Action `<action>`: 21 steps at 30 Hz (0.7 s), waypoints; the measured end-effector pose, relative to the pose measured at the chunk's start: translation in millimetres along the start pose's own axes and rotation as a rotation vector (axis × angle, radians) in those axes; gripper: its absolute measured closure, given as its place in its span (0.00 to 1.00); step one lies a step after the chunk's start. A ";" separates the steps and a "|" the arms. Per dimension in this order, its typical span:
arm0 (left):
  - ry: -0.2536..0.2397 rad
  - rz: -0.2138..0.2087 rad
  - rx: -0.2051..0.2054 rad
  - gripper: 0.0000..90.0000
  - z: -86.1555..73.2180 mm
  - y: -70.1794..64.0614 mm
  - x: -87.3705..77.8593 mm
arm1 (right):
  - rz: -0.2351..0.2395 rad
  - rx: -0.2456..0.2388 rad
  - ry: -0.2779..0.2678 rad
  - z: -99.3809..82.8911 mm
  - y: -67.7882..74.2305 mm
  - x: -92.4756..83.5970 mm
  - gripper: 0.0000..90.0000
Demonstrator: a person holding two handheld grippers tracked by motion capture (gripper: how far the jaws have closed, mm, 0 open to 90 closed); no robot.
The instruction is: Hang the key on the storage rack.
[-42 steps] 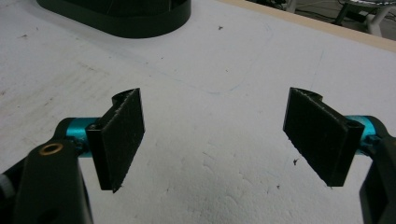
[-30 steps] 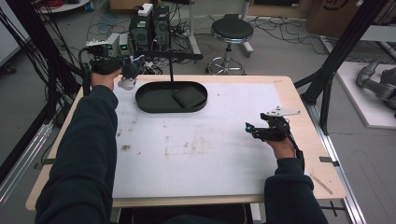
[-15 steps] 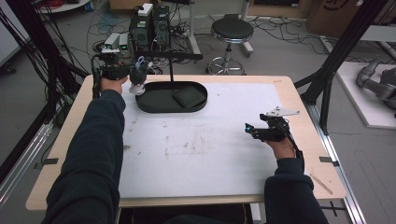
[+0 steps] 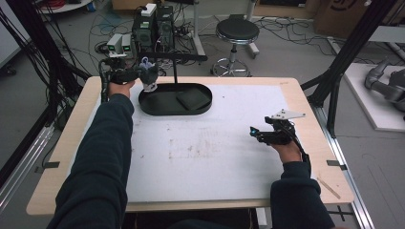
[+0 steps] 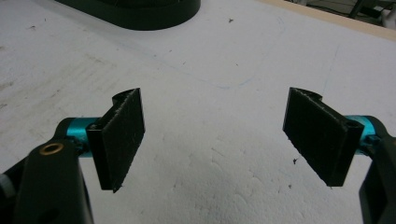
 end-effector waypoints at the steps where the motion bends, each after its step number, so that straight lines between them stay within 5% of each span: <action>1: -0.002 0.004 -0.001 0.56 -1.2 0.8 -1.6 | 0.003 -0.001 0.000 0.0 0.4 -0.3 0.23; 10: -0.064 -0.014 0.017 0.41 -10.6 -3.7 -32.2 | 0.011 -0.014 0.002 0.1 5.1 1.1 0.23; 18: -0.159 -0.068 0.058 0.35 -19.0 -23.5 -73.3 | 0.019 -0.030 -0.003 0.6 7.2 -0.2 0.23; 21: -0.210 -0.088 0.089 0.23 -20.8 -32.8 -90.7 | 0.010 -0.046 -0.010 1.2 6.3 -1.6 0.23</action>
Point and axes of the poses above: each handheld gripper's, and its own axes: x roughly forward along the jaws, z roughly out of its top, y roughly to its left, the point moved 9 cm from there along x, roughly forward along the jaws, and after that the axes turned 7 degrees about x, right-handed, at the moved point
